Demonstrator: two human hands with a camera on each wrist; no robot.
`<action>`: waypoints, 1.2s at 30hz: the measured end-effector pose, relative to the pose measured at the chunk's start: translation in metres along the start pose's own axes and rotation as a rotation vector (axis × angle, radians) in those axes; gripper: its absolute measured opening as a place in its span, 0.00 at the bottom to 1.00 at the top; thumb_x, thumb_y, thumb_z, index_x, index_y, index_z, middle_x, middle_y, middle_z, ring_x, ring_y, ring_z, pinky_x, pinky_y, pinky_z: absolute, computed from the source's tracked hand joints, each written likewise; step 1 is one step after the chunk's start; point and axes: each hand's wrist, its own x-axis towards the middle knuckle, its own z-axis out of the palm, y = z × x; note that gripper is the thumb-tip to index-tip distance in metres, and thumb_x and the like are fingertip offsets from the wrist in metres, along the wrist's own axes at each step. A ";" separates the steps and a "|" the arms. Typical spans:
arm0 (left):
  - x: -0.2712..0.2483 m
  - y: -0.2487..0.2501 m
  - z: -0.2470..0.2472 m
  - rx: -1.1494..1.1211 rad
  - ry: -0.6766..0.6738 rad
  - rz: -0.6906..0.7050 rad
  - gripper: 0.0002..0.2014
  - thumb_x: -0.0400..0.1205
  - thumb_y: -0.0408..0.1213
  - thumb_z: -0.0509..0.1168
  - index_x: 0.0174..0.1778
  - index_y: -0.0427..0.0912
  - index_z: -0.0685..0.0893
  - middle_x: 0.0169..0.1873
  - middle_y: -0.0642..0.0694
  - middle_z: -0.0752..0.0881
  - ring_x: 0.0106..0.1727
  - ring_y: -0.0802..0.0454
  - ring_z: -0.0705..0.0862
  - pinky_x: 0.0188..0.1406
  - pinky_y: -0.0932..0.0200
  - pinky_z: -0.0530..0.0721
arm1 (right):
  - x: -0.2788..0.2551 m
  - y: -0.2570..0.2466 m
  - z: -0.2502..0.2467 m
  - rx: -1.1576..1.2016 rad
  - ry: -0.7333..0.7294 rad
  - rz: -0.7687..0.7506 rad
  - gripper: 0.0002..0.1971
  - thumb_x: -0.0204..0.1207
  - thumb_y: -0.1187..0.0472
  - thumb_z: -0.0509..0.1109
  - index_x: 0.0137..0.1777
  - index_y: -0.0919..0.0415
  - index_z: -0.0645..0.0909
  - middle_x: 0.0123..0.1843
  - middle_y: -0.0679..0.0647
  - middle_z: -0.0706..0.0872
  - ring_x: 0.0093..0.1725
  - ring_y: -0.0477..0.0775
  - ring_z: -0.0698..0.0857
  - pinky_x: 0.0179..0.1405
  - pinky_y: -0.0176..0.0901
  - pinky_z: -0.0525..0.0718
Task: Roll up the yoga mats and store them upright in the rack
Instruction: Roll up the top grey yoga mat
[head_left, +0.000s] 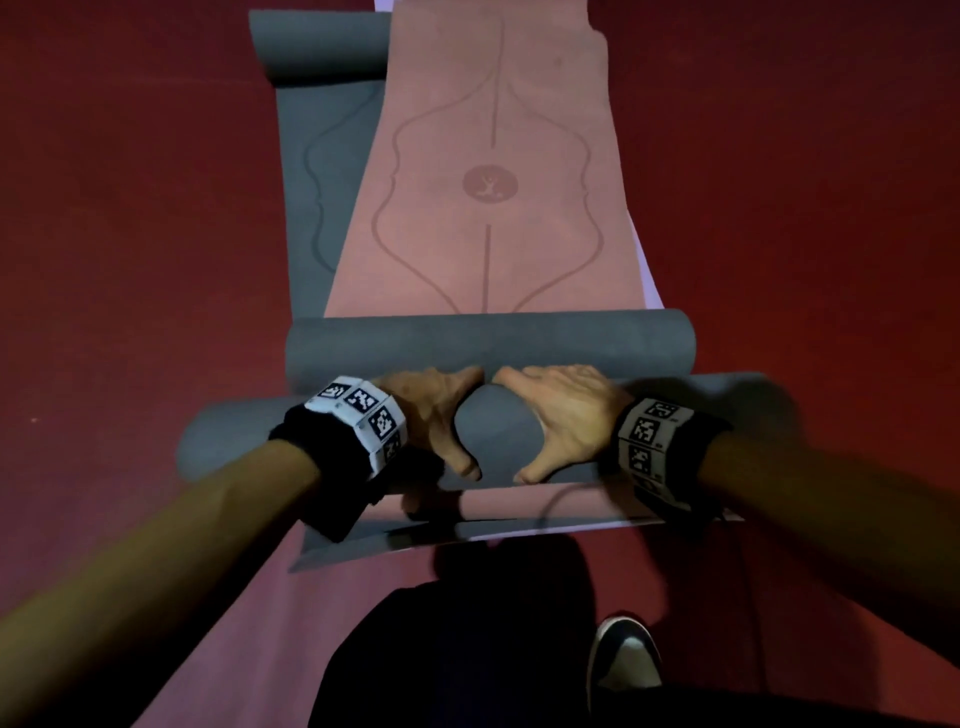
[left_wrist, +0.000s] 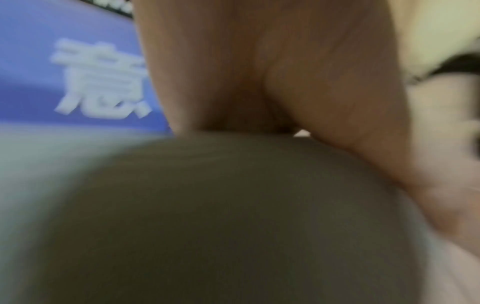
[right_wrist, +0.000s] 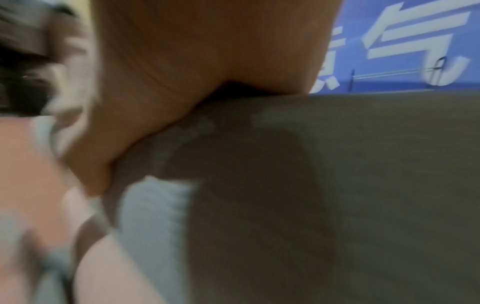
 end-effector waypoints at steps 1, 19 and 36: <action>-0.002 0.002 0.005 0.081 0.031 0.008 0.46 0.51 0.64 0.81 0.61 0.58 0.68 0.53 0.51 0.85 0.54 0.45 0.86 0.56 0.46 0.85 | 0.000 0.002 -0.002 0.032 -0.002 0.011 0.48 0.48 0.24 0.79 0.67 0.42 0.67 0.57 0.46 0.84 0.58 0.57 0.85 0.53 0.53 0.81; 0.001 0.001 0.002 -0.043 -0.019 -0.012 0.45 0.51 0.59 0.83 0.63 0.64 0.71 0.54 0.57 0.87 0.57 0.52 0.87 0.58 0.46 0.86 | 0.000 0.008 -0.003 0.075 -0.054 -0.012 0.50 0.47 0.21 0.79 0.67 0.39 0.62 0.58 0.46 0.84 0.59 0.56 0.85 0.49 0.49 0.74; 0.002 0.001 0.009 -0.036 -0.003 -0.040 0.43 0.47 0.65 0.80 0.56 0.66 0.70 0.45 0.57 0.88 0.48 0.51 0.88 0.51 0.46 0.89 | -0.002 0.000 0.003 0.031 -0.082 -0.023 0.54 0.47 0.20 0.78 0.71 0.44 0.64 0.59 0.48 0.83 0.61 0.57 0.84 0.56 0.54 0.80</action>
